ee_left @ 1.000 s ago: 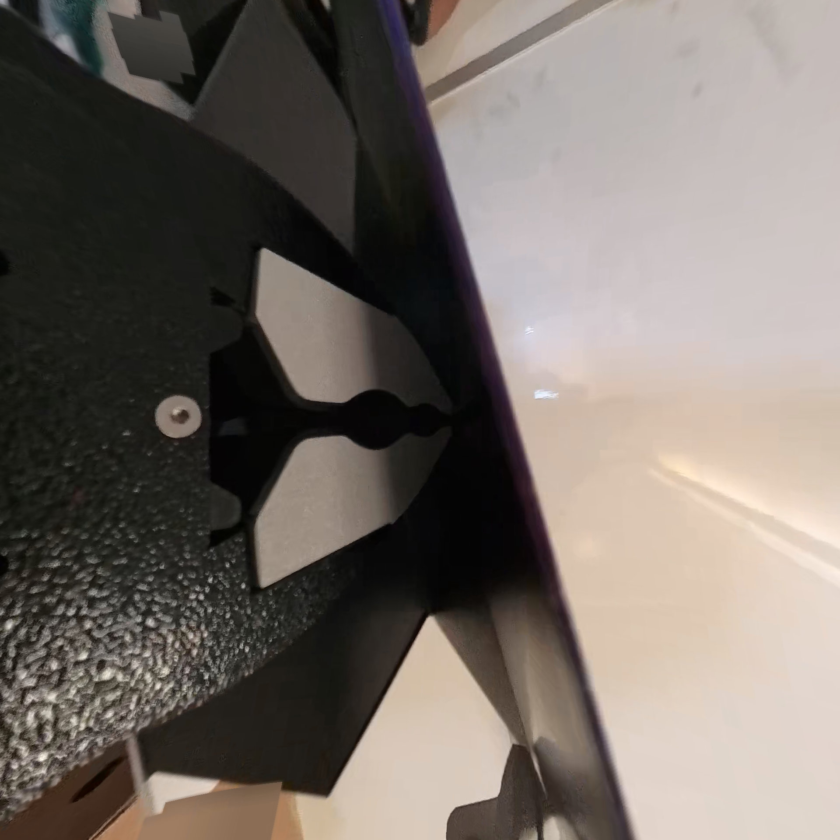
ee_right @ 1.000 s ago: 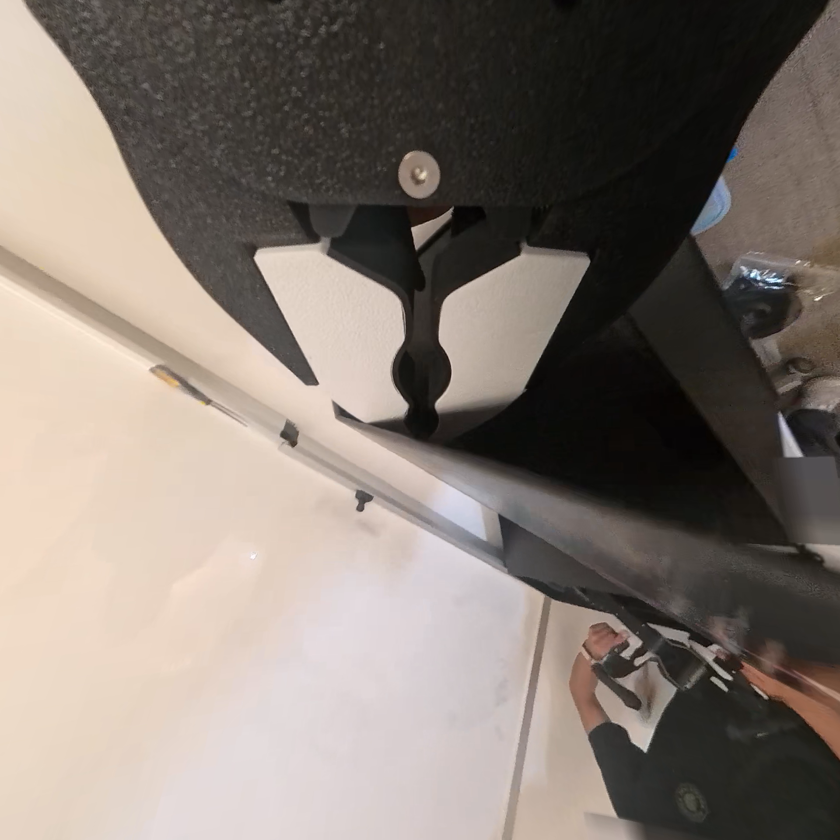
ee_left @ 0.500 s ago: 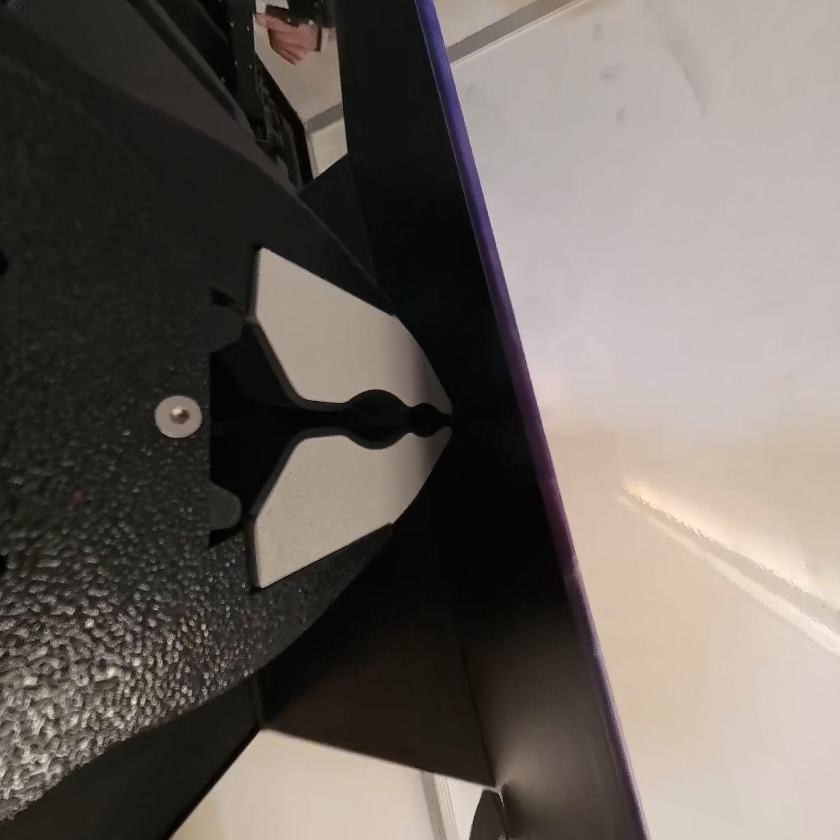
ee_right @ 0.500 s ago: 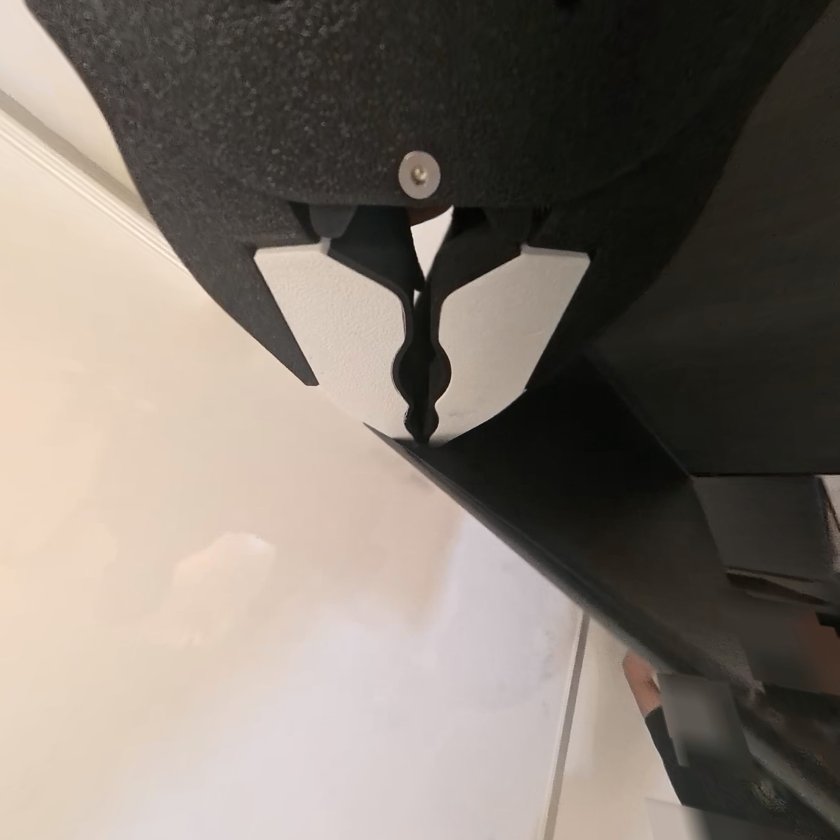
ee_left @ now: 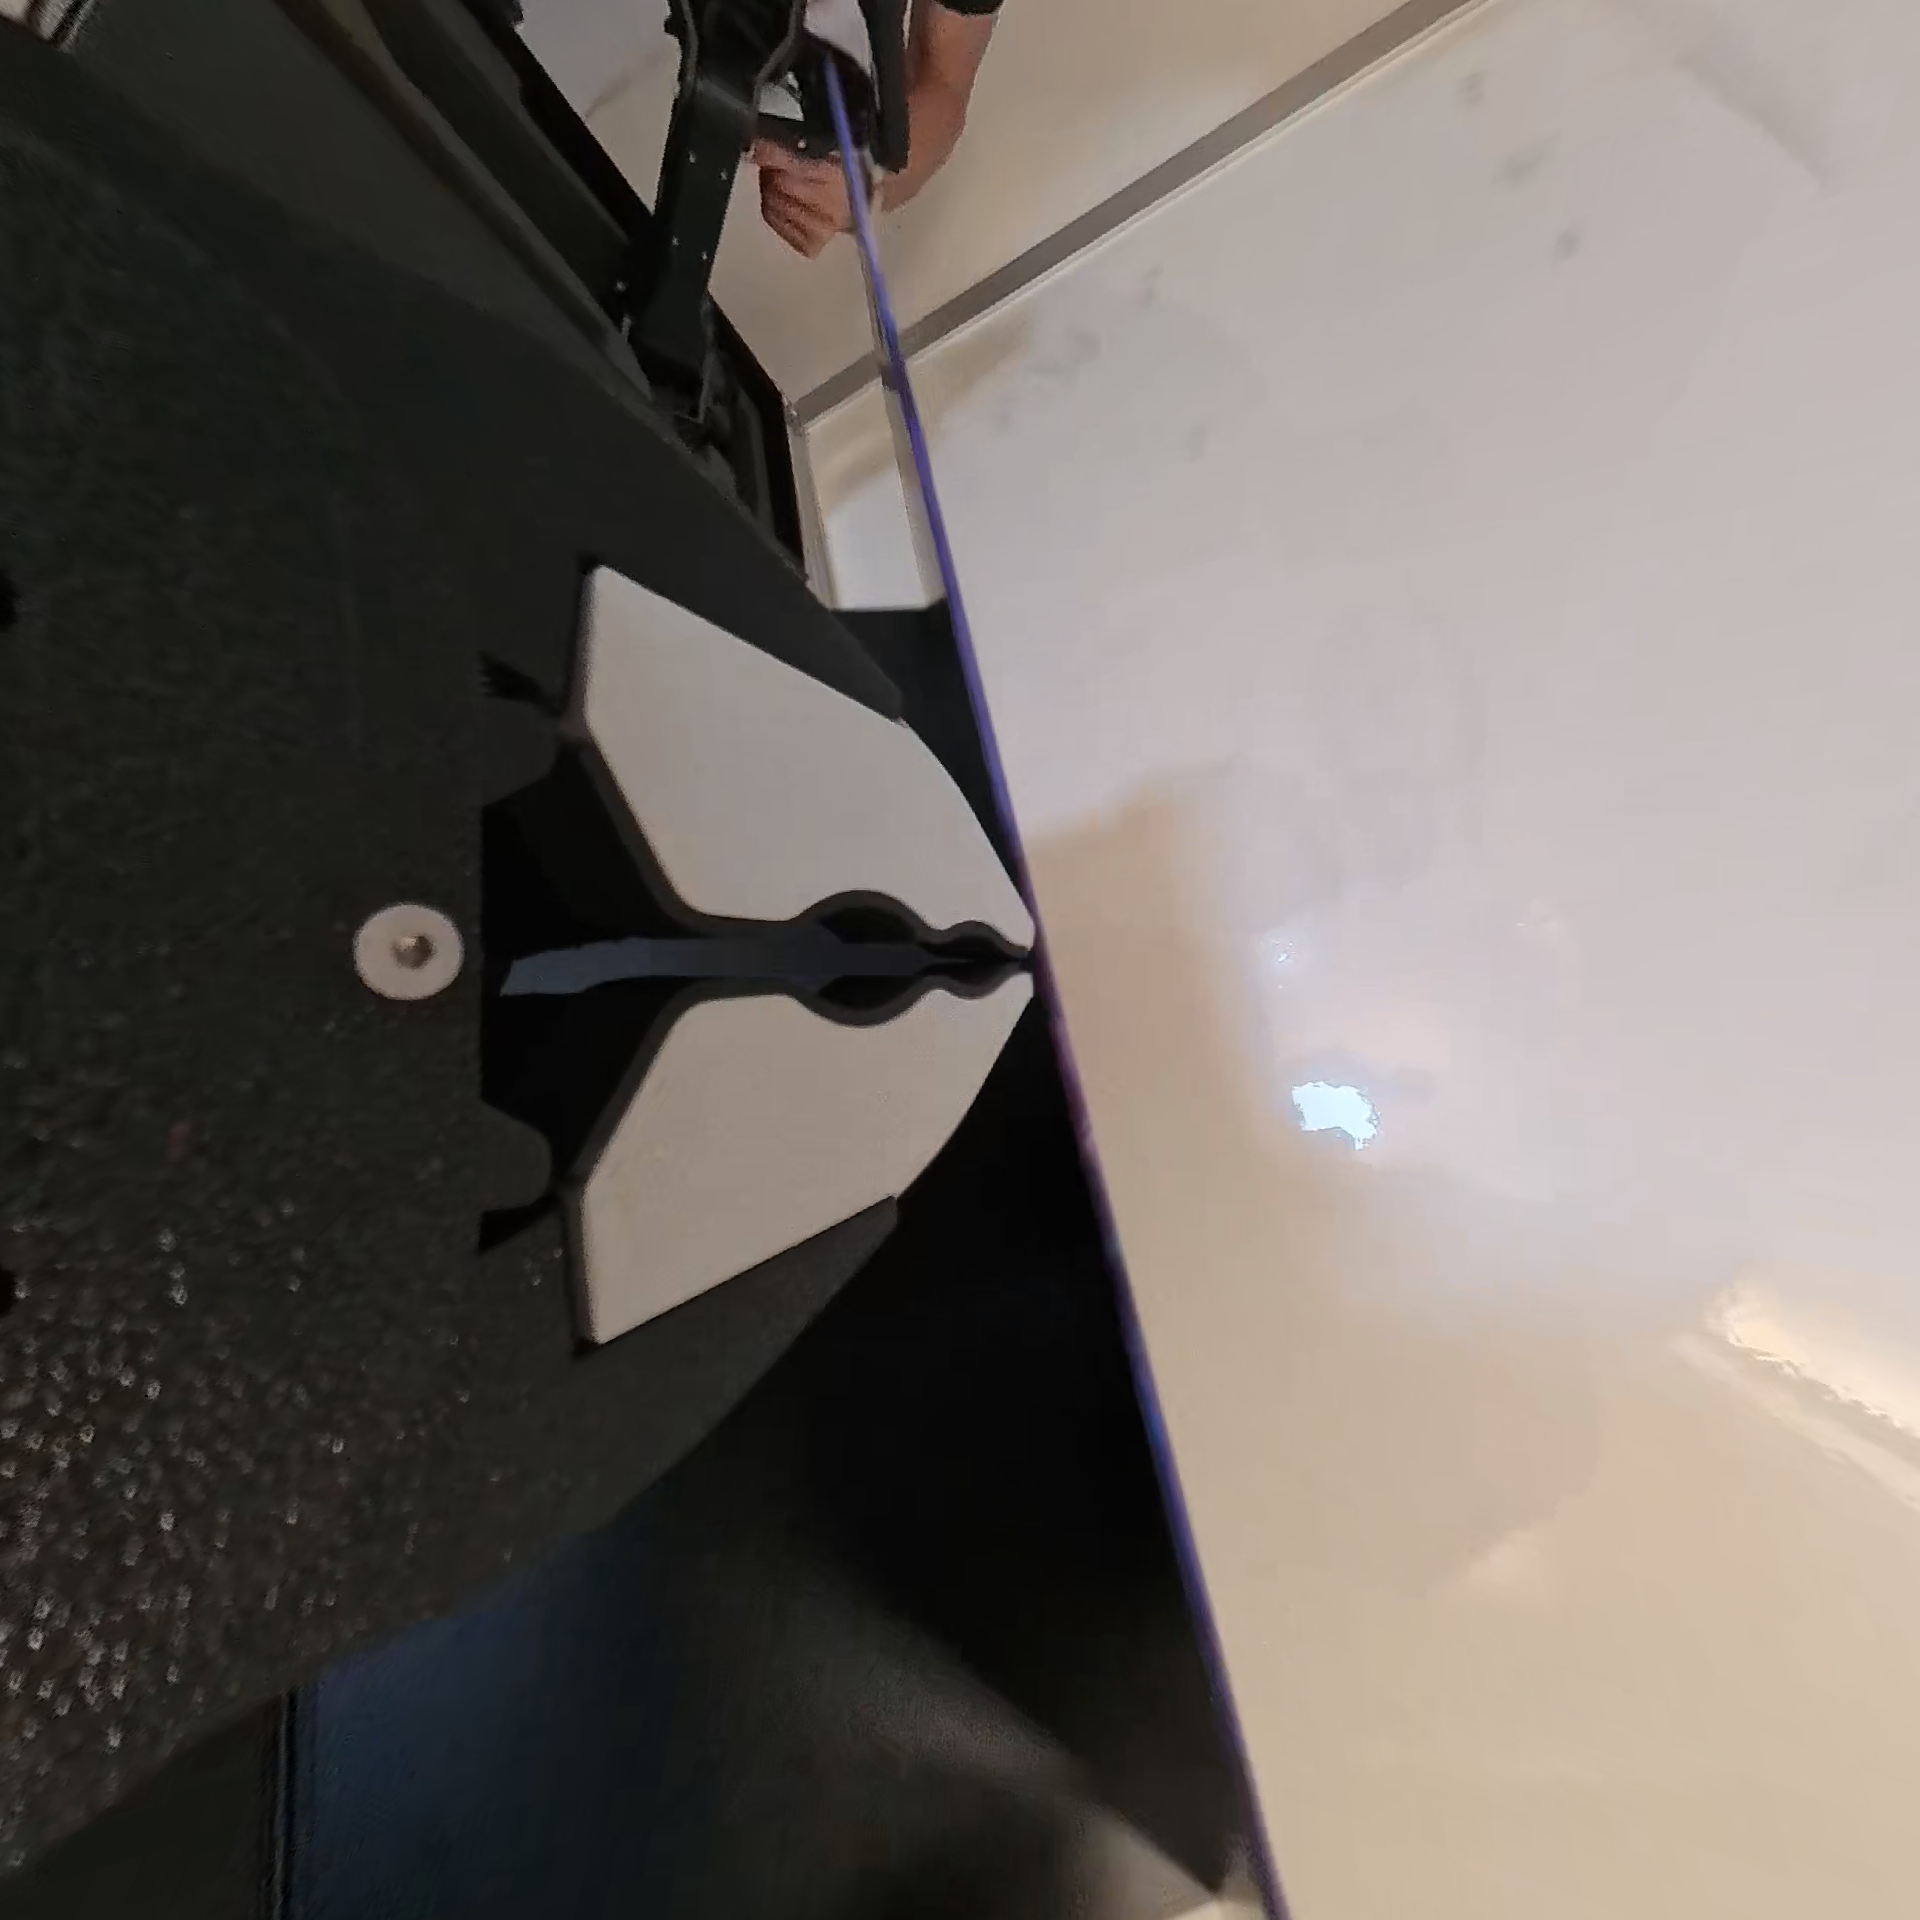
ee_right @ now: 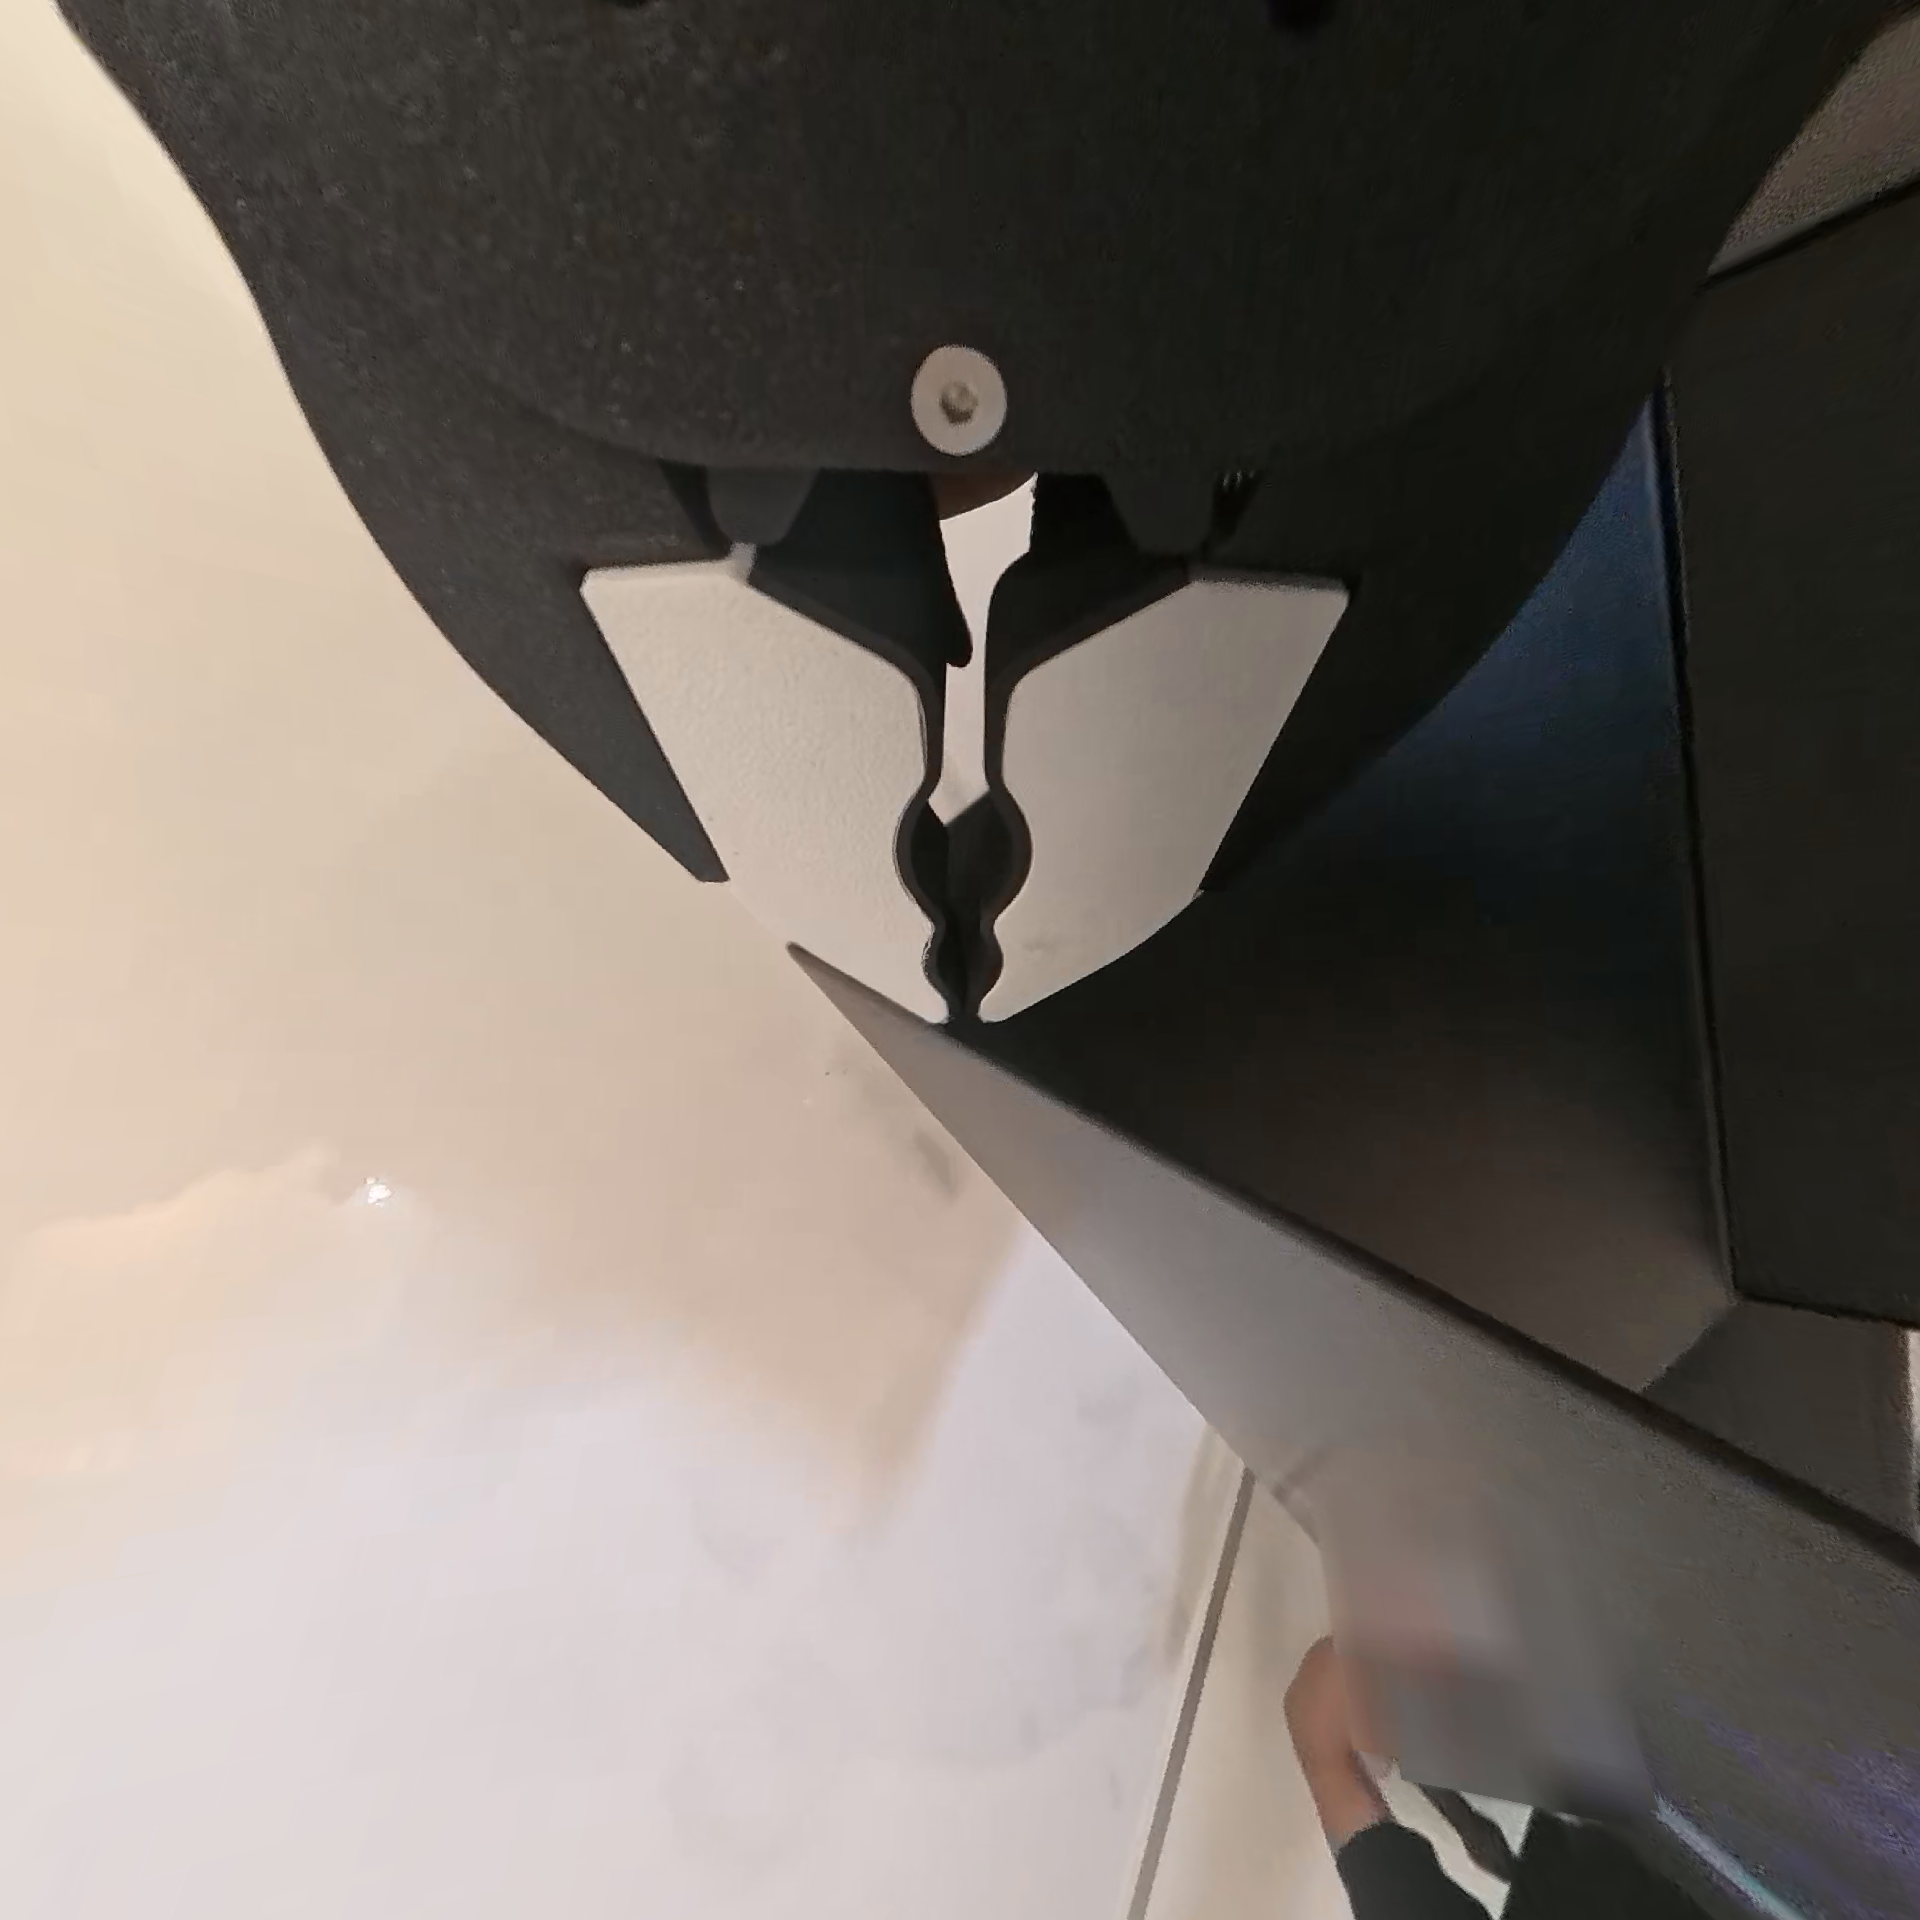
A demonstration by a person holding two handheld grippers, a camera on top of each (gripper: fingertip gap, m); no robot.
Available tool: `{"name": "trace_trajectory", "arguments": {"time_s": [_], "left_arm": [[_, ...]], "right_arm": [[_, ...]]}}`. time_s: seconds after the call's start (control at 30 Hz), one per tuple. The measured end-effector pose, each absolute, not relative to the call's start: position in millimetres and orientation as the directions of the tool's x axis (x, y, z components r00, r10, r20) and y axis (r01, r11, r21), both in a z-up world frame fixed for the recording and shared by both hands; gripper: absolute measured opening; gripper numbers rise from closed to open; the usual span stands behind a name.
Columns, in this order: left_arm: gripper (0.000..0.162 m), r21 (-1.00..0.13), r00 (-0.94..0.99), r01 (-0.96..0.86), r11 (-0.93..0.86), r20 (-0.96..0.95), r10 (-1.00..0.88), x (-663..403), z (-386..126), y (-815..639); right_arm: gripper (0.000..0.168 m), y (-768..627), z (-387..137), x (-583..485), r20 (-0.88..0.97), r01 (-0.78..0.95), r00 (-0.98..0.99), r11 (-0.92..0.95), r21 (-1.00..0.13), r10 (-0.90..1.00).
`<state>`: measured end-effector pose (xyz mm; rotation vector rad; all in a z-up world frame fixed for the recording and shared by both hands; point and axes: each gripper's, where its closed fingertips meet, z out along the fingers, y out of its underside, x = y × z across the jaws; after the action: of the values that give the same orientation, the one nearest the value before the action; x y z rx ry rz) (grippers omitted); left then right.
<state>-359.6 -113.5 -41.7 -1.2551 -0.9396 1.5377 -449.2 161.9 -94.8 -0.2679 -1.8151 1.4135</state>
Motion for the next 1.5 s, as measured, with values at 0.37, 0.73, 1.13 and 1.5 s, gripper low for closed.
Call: {"name": "trace_trajectory", "arguments": {"time_s": [0.37, 0.73, 1.13, 1.5], "left_arm": [[0.000, -0.962, -0.098, -0.077, -0.263, -0.255, 0.962, -333, -82, -121], [0.000, -0.970, -0.118, -0.024, -0.243, -0.239, 0.964, -295, -99, -134], [0.009, -0.987, 0.022, 0.055, -0.151, -0.150, 0.988, -194, -151, -165], [0.003, -0.985, 0.219, 0.112, -0.129, -0.102, 0.970, -86, -202, -187]], "right_arm": [[0.000, 158, -147, -450, 0.407, -0.258, -0.738, 0.332, -0.907, 0.539], [0.000, 147, -160, -418, 0.349, -0.205, -0.786, 0.317, -0.926, 0.511], [0.009, 117, -173, -299, 0.142, 0.003, -0.814, 0.247, -0.969, 0.564], [0.025, 66, -190, -161, -0.021, 0.198, -0.684, 0.159, -0.967, 0.729]]}}
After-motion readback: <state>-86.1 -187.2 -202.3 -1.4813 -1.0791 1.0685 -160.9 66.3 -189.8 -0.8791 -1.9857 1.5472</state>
